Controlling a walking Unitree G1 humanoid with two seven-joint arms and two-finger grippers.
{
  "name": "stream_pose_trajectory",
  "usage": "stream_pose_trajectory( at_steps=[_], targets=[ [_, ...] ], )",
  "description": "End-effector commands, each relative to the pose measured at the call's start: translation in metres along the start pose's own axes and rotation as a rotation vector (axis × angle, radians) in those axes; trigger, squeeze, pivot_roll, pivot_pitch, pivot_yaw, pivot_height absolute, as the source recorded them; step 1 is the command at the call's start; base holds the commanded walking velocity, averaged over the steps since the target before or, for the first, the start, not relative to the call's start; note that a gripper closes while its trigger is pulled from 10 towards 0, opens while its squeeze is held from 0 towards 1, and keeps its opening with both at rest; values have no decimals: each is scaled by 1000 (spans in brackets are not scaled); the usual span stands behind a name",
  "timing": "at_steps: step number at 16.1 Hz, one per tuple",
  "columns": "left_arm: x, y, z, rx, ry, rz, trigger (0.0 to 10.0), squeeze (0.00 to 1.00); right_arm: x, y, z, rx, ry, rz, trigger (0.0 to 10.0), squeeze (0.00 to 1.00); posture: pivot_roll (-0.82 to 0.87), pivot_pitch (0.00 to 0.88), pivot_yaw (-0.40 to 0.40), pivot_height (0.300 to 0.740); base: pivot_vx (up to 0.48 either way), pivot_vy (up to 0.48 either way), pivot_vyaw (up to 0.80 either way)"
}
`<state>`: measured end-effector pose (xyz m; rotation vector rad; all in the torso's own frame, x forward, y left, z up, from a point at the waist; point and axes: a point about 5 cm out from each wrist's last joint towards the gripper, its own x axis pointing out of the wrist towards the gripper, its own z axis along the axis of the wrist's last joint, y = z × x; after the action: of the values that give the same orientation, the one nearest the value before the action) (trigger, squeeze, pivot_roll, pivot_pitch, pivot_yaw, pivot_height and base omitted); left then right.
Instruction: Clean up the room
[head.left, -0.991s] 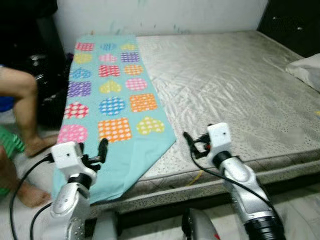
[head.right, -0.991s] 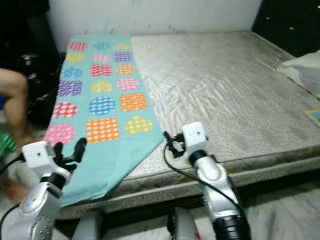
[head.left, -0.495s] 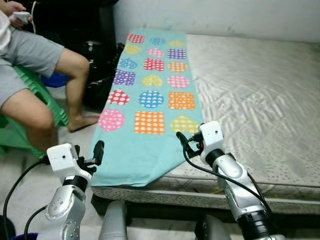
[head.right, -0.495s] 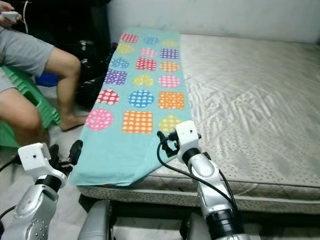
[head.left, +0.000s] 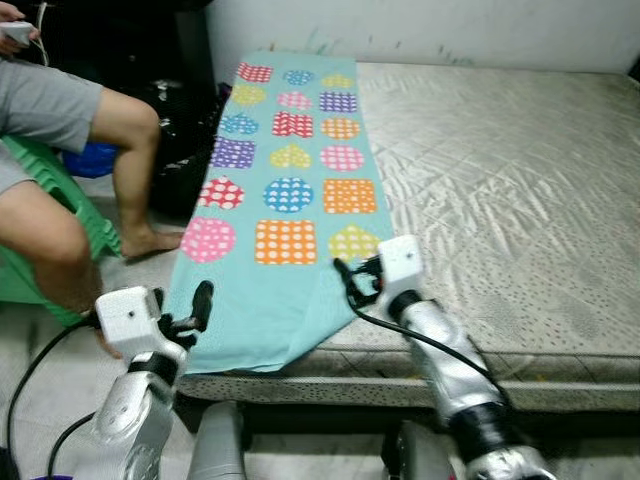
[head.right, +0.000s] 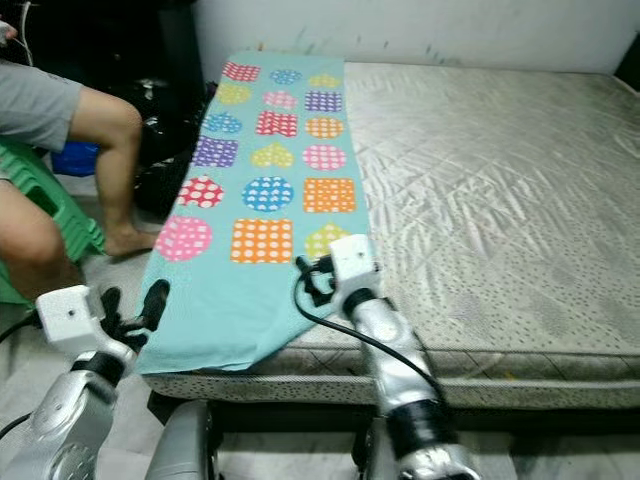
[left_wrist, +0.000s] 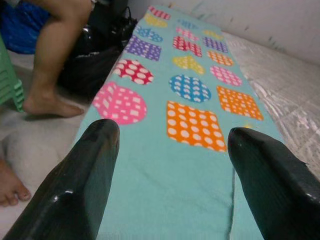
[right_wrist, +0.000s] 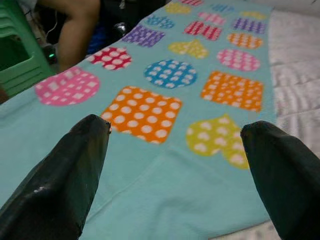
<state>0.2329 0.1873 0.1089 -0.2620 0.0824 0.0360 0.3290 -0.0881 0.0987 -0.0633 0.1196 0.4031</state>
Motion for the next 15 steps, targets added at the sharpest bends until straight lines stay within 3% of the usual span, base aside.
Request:
stream_pose_trajectory(
  at_steps=[1, 2, 15],
  targets=[
    [-2, -1, 4, 13, -4, 2, 10000, 0, 2, 2, 0, 4, 1, 1, 10000, 0, 92, 98, -41, 596, 0, 0, 0],
    [-6, -2, 5, 21, 0, -1, 10000, 0, 8, 9, -5, 13, 19, 1, 10000, 0, 122, 120, -44, 596, 0, 0, 0],
    [-6, -2, 5, 21, 0, -1, 10000, 0, 8, 9, -5, 13, 19, 1, 10000, 0, 122, 120, -44, 596, 0, 0, 0]
  ],
)
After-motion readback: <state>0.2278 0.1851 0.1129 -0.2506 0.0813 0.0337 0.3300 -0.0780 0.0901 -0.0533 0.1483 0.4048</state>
